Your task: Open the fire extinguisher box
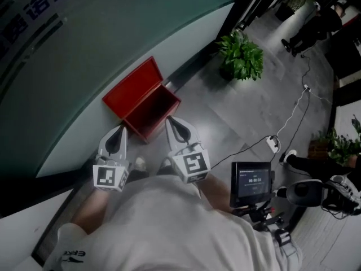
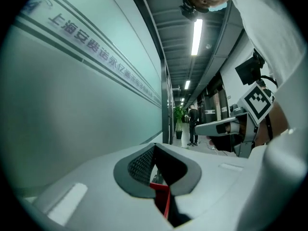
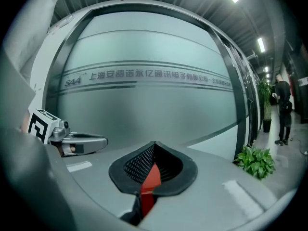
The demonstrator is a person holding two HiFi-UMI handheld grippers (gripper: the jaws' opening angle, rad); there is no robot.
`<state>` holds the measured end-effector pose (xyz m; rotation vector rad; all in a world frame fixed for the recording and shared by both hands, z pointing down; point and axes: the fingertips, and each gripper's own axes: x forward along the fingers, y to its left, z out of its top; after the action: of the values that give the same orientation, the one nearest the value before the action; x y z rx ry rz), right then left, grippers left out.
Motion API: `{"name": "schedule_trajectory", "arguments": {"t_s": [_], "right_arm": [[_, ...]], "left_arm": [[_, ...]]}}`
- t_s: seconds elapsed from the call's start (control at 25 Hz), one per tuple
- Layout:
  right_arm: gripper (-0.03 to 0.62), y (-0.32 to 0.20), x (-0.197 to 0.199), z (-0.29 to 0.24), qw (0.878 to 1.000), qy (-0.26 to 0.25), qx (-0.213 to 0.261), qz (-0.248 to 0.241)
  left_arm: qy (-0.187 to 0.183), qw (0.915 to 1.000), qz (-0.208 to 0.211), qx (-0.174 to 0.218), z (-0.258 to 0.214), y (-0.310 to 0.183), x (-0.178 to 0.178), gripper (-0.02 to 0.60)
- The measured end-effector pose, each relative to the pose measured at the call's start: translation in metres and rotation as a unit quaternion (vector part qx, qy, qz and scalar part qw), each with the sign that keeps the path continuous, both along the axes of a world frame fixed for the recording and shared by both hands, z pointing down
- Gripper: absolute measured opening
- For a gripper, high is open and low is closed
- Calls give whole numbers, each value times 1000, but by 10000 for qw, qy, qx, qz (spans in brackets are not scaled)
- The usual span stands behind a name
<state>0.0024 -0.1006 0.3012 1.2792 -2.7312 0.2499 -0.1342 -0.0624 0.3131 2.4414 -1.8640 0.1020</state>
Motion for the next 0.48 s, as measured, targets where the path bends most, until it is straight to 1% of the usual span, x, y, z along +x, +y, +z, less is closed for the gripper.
{"name": "schedule_trajectory", "arguments": {"t_s": [0.12,0.24,0.36,0.48], "right_arm": [[12,0,-4,3,9996,-38,-52,-271],[12,12,-15,7,9990,-64,-82,-427],[12,36,-25,4,9980,4,31,-626],[12,63,-33,-1,9974,18,161,-697]], "left_arm": [[-7,9996,-294,-16,2,13,0,2],[55,9988,-475,-38,3,32,-5,2],[70,9985,-552,-11,0,57,-8,3],[142,9984,-533,159,-6,79,-8,2]]}}
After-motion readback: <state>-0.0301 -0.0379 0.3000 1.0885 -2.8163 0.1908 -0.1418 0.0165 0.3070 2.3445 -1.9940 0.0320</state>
